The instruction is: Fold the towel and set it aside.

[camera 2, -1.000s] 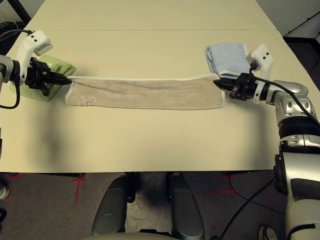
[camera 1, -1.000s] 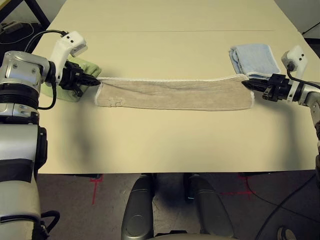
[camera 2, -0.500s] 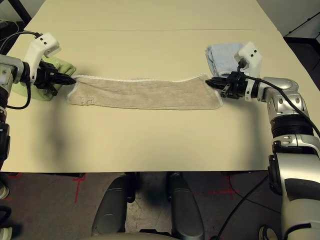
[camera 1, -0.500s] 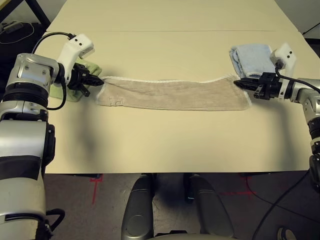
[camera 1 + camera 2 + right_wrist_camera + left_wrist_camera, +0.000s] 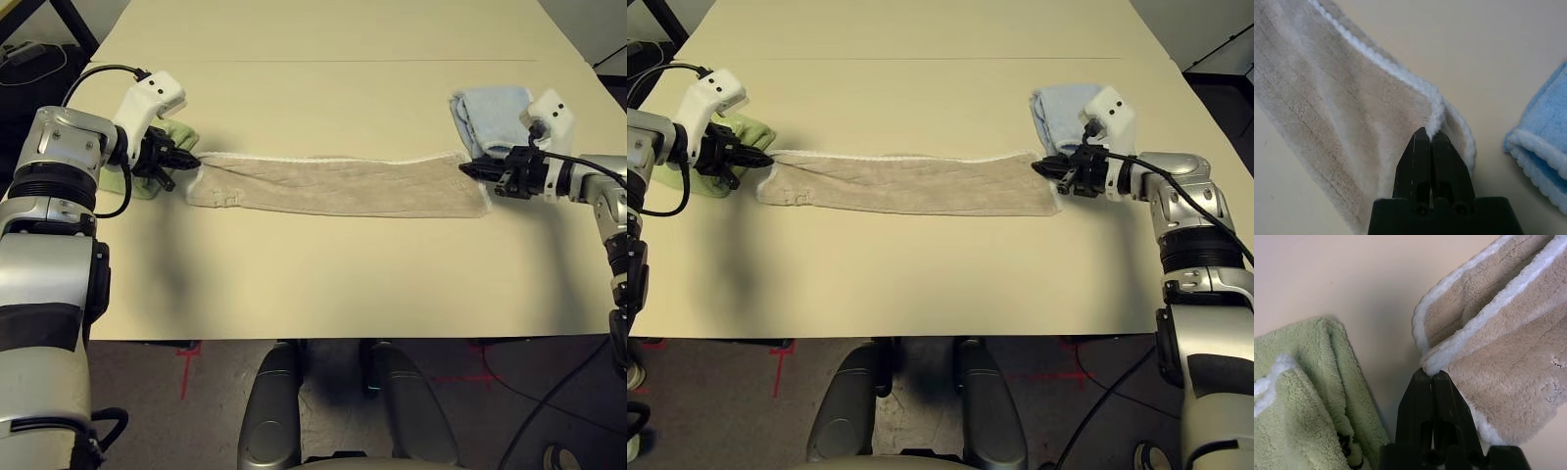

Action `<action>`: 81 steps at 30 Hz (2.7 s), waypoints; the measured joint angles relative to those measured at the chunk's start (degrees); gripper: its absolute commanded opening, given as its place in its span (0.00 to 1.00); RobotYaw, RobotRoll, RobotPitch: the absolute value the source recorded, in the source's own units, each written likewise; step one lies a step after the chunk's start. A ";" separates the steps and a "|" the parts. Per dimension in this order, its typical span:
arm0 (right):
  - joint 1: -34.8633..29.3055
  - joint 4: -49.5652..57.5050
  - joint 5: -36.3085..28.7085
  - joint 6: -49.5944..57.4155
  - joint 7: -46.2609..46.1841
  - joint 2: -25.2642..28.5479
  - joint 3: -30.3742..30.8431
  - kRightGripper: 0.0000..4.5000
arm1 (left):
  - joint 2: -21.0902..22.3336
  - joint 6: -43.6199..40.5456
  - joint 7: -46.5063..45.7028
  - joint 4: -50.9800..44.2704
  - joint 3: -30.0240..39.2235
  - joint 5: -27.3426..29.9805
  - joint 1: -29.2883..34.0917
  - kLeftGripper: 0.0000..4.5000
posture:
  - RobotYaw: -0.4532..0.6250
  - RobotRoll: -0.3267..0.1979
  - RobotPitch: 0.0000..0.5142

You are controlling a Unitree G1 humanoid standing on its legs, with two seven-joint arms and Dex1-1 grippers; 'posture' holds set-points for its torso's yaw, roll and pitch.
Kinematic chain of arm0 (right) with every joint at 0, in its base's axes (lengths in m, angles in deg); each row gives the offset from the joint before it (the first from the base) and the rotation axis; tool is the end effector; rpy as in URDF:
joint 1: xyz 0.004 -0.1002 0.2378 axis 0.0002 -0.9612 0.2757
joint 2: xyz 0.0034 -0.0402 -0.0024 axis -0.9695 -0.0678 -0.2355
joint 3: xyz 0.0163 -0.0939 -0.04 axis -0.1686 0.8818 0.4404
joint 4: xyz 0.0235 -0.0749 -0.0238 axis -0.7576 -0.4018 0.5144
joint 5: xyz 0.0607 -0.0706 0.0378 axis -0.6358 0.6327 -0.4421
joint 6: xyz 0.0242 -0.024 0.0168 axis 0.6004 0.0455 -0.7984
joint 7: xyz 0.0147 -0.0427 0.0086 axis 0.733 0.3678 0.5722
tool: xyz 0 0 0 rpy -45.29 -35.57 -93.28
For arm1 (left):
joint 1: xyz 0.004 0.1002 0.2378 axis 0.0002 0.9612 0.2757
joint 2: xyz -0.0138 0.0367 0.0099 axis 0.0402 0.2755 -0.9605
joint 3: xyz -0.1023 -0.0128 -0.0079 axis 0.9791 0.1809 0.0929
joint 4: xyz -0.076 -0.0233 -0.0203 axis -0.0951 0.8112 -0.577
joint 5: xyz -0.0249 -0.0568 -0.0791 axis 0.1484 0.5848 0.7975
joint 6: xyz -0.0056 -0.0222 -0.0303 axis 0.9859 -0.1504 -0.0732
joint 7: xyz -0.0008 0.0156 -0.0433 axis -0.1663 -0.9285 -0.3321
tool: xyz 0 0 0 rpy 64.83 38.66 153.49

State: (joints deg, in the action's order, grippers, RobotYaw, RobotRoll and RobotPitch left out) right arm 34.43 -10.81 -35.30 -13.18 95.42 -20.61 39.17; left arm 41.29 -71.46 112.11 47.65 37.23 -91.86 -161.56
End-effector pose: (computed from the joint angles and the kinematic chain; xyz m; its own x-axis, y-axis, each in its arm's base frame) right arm 0.3194 -0.3003 0.2051 0.7058 0.6156 -0.3507 -0.7003 0.6812 -0.2137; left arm 0.3386 0.3113 0.2705 0.6796 -0.3380 -0.6510 0.6520 0.6851 0.3249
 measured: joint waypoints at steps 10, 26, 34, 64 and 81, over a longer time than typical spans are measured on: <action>0.53 -5.25 1.76 -4.49 -0.77 0.17 0.00 0.00 | -1.09 1.99 -3.36 1.79 1.28 -0.02 -0.04 0.02 | 0.52 0.62 0.48; 2.74 -14.60 3.14 -11.91 -1.98 -0.13 0.00 0.34 | -2.25 3.40 -6.26 3.09 1.74 -0.92 -1.63 0.49 | 0.51 0.62 0.48; 4.62 -14.68 2.24 -12.17 -0.96 -1.12 -0.42 0.98 | -1.82 3.45 -5.16 3.59 1.86 -1.42 -1.63 1.00 | 0.52 0.62 0.46; 7.22 -13.36 -13.75 -8.06 -7.47 -8.72 -16.20 0.99 | -3.03 -18.89 -5.46 -41.49 21.28 21.79 19.07 1.00 | 0.56 0.62 0.44; 4.13 -9.32 -15.19 -8.76 -10.27 -12.03 -16.39 0.99 | -5.00 -7.11 -1.46 -52.35 22.68 31.78 37.30 1.00 | 0.54 0.62 0.47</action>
State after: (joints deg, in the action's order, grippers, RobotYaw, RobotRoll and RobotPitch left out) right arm 38.56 -20.14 -50.50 -21.95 85.15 -32.64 22.78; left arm 36.30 -78.57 110.65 -4.70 59.91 -60.08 -124.26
